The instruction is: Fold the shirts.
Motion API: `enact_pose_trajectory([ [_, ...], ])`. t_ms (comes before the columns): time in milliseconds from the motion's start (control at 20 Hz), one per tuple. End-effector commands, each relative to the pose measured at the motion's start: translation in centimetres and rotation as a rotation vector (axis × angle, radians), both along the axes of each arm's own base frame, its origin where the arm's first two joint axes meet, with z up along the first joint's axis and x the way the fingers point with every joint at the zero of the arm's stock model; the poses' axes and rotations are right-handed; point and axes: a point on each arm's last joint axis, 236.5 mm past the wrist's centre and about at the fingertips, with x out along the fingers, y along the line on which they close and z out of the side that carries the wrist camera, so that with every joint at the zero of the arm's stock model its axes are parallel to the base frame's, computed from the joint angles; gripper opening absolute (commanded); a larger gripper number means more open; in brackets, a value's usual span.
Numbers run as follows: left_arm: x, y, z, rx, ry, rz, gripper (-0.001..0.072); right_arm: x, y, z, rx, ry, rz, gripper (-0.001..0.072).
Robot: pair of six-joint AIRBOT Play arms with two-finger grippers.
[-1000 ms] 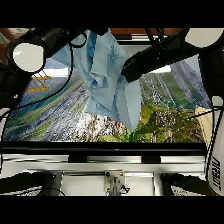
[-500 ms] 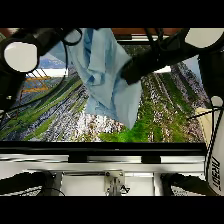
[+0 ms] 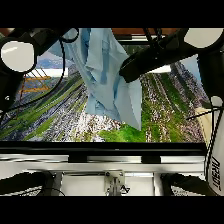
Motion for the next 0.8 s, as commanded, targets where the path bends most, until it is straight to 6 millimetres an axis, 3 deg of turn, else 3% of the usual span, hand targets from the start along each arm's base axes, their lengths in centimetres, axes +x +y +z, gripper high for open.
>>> enact_pose_trajectory([
  [0,0.0,0.0,-0.1,0.009,0.0,0.001,0.0088,0.5,0.1,0.4,0.01,-0.031,-0.002,0.0076],
  [350,-1.1,0.6,0.9,0.151,-0.126,0.03,0.0107,2.1,0.5,1.7,0.055,-0.097,-0.039,0.0076],
  [500,-1.6,0.1,-0.6,0.248,-0.109,0.003,0.0127,2.4,0.1,1.6,0.041,-0.101,-0.053,0.0076],
  [550,-1.6,-0.1,-1.6,0.275,-0.086,-0.008,0.0567,2.4,0.1,1.6,0.041,-0.1,-0.053,0.0076],
  [600,-1.6,-0.4,-2.5,0.284,-0.05,-0.024,0.0673,2.4,0.1,1.6,0.041,-0.1,-0.053,0.0076],
  [750,-1.7,-0.4,-3.5,0.315,-0.018,-0.04,0.0674,2.4,0.1,1.6,0.041,-0.1,-0.053,0.0076],
])
